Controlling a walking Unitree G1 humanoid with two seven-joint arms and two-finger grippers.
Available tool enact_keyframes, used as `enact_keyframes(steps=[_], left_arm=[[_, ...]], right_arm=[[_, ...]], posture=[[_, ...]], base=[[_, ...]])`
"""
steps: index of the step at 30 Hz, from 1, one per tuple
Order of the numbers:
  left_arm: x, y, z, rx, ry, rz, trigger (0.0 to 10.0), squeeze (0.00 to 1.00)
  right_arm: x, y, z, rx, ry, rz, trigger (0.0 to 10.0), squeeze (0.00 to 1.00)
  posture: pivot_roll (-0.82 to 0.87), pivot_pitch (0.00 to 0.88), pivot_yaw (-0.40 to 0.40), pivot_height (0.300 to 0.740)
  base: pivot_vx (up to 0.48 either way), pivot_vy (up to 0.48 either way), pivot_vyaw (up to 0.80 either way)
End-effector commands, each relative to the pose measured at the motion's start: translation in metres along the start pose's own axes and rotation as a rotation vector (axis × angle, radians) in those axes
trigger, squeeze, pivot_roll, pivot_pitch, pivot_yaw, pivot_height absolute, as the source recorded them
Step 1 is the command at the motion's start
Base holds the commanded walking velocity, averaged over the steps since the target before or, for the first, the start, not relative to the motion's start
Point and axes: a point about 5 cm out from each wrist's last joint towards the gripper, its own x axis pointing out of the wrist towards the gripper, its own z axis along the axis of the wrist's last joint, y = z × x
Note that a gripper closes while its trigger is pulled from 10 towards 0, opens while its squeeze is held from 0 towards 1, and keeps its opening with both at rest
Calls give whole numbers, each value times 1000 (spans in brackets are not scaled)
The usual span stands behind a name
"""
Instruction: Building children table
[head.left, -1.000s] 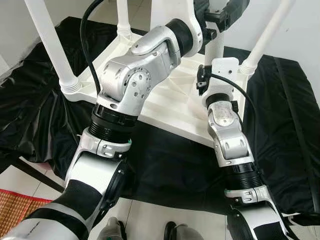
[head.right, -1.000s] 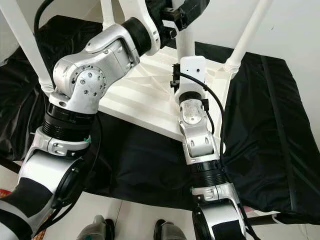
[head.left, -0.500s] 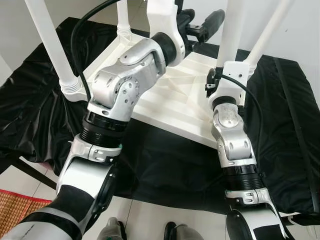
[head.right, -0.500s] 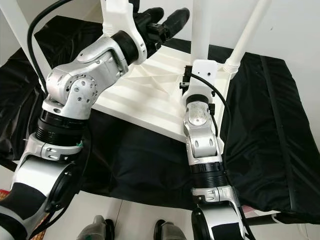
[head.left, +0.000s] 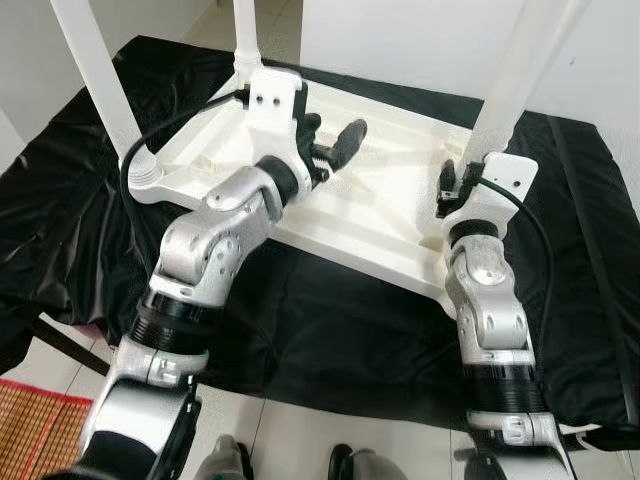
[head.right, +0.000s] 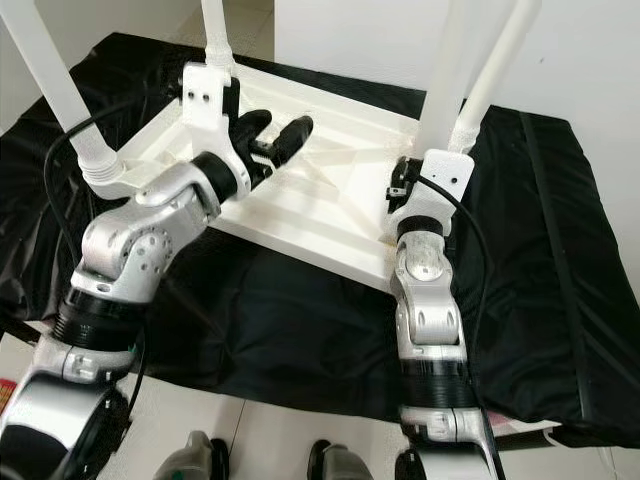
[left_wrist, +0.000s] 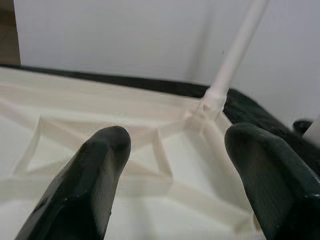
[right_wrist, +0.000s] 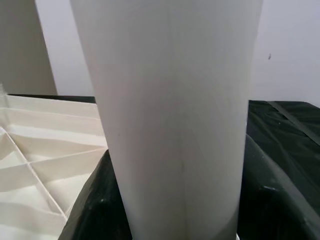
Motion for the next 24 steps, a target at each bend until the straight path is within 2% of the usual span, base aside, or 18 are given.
enact_keyframes(steps=[1,3,11,12,14,16,19,24], left_arm=[[-1,-14,4,38,-22,-183,10000,0],[-14,-19,-19,74,9,-200,10000,0],[-34,-28,-44,157,36,-281,10000,0],[-40,-33,-50,211,62,-338,10000,0],[-40,-33,-50,211,62,-338,10000,0],[-46,-37,-56,266,86,-397,10000,0],[-52,-45,-57,255,83,-470,10000,0],[-53,-48,-57,219,81,-490,10000,0]], right_arm=[[-1,-2,7,10,-41,3,10000,0],[-16,-4,4,19,-67,30,10000,0],[-33,-9,-3,17,-73,59,10000,0],[-36,-12,-5,7,-67,63,10000,0],[-36,-12,-5,7,-67,63,10000,0],[-39,-15,-7,-3,-61,65,10000,0],[-45,-22,-8,-30,-57,62,10000,0],[-48,-25,-8,-34,-57,59,10000,0]], posture=[[45,158,-10,740],[42,162,-8,740],[54,171,-19,740],[55,173,-22,740],[55,173,-22,740],[55,174,-24,740],[47,173,-23,740],[45,175,-22,740]], base=[[0,0,0],[0,0,0],[0,0,0],[0,0,0],[0,0,0],[0,0,0],[0,0,0],[0,0,0]])
